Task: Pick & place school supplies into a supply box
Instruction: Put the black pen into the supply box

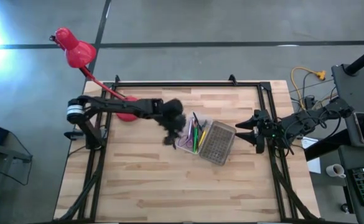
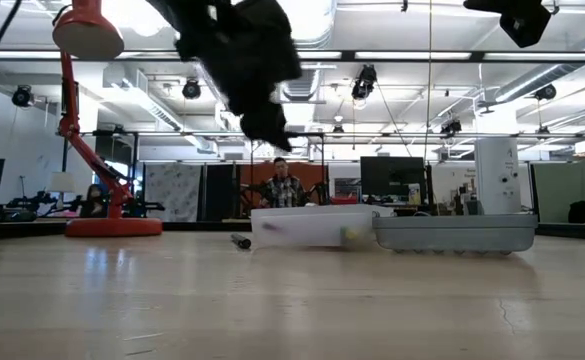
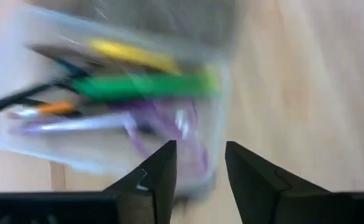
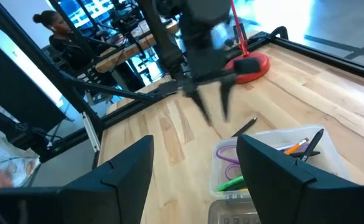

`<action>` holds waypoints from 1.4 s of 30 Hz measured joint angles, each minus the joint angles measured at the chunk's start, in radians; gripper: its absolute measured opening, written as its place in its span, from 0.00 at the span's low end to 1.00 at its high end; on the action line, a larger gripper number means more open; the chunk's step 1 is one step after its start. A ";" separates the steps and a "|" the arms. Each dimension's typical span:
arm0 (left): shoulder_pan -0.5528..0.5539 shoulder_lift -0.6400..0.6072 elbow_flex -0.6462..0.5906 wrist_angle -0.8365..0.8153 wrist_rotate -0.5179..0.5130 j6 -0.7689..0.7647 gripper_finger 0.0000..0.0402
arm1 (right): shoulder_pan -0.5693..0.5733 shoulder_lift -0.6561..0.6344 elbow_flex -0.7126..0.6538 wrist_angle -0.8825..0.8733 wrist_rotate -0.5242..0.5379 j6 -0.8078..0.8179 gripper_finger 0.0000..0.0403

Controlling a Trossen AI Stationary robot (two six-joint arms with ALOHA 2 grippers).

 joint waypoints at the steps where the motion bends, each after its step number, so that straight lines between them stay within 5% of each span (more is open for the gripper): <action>1: -0.007 -0.002 -0.005 -0.067 -0.019 0.133 0.30 | 0.000 0.000 0.000 0.000 0.000 0.000 0.55; 4: -0.020 0.010 -0.047 -0.143 -0.118 0.416 0.30 | 0.000 0.000 0.000 -0.010 -0.001 0.000 0.55; 8: -0.022 0.011 -0.115 -0.039 -0.241 0.614 0.30 | 0.000 -0.001 0.000 -0.030 -0.005 0.009 0.55; 31: -0.015 0.160 -0.153 0.027 -0.274 0.760 0.29 | 0.000 -0.002 0.000 -0.052 -0.035 0.018 0.55; 42: -0.020 0.188 -0.155 -0.111 -0.258 0.630 0.03 | 0.000 -0.002 0.000 -0.066 -0.028 0.019 0.55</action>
